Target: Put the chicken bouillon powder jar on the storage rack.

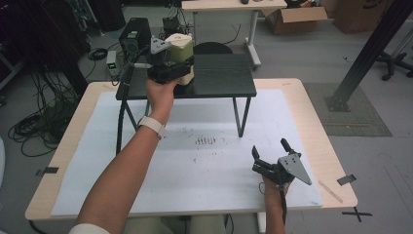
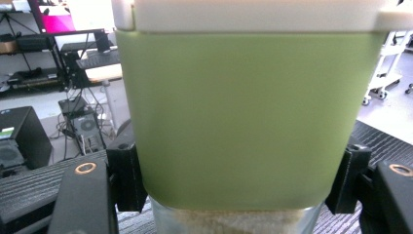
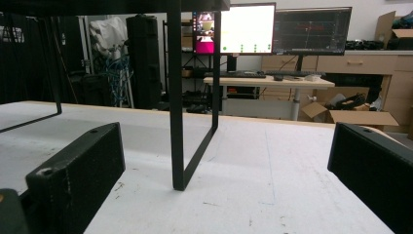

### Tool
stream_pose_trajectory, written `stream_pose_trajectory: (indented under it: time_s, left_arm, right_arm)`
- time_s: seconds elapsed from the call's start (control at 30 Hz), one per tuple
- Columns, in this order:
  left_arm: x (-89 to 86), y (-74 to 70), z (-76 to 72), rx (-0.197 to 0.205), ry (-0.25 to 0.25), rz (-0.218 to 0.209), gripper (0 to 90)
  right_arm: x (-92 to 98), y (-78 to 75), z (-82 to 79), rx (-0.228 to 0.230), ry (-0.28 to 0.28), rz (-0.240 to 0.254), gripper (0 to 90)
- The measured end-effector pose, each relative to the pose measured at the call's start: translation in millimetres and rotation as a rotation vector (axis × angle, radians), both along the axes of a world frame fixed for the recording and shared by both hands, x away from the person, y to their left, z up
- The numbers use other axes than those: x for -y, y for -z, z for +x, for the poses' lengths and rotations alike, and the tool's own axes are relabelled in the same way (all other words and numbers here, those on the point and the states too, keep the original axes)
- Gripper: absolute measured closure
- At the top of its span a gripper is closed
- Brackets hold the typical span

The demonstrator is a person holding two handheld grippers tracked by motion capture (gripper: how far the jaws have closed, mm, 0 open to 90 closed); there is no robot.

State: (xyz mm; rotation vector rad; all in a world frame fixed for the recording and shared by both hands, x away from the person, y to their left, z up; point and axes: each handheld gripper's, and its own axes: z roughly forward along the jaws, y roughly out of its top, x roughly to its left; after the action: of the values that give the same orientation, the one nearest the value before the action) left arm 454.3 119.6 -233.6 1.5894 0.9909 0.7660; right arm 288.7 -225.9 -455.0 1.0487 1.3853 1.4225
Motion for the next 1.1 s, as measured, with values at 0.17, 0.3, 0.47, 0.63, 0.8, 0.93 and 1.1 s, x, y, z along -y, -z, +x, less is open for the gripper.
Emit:
stream_pose_trajectory:
  time_s: [0.17,0.3,0.47,0.63,0.8,0.93,1.1]
  left_arm:
    - [1.2,0.8,-0.2,0.004,-0.003,0.010,29.4]
    - [1.1,1.5,-0.7,0.006,-0.003,0.005,29.2]
    - [0.2,2.1,-1.7,0.007,0.000,-0.001,29.0]
    - [-2.0,1.6,-2.6,0.006,0.006,-0.022,24.0]
    - [-3.9,1.1,-7.1,0.022,0.042,-0.020,14.2]
    - [-7.0,1.4,-12.6,0.050,0.037,-0.040,11.8]
    - [-10.9,2.6,-18.1,0.058,0.037,-0.055,5.8]
  right_arm:
    - [0.0,0.0,-0.1,0.000,0.000,0.000,0.0]
    - [-0.1,0.1,-0.2,0.000,-0.001,0.000,0.0]
    - [-0.1,0.1,-0.2,0.000,-0.001,0.000,0.0]
    - [-0.2,0.0,-0.1,0.000,-0.001,-0.001,0.0]
    - [-0.2,0.0,0.0,-0.001,-0.001,-0.002,0.0]
    - [-0.1,0.0,0.0,-0.001,-0.001,-0.002,0.0]
    - [-0.1,0.0,-0.1,-0.001,-0.001,-0.002,0.0]
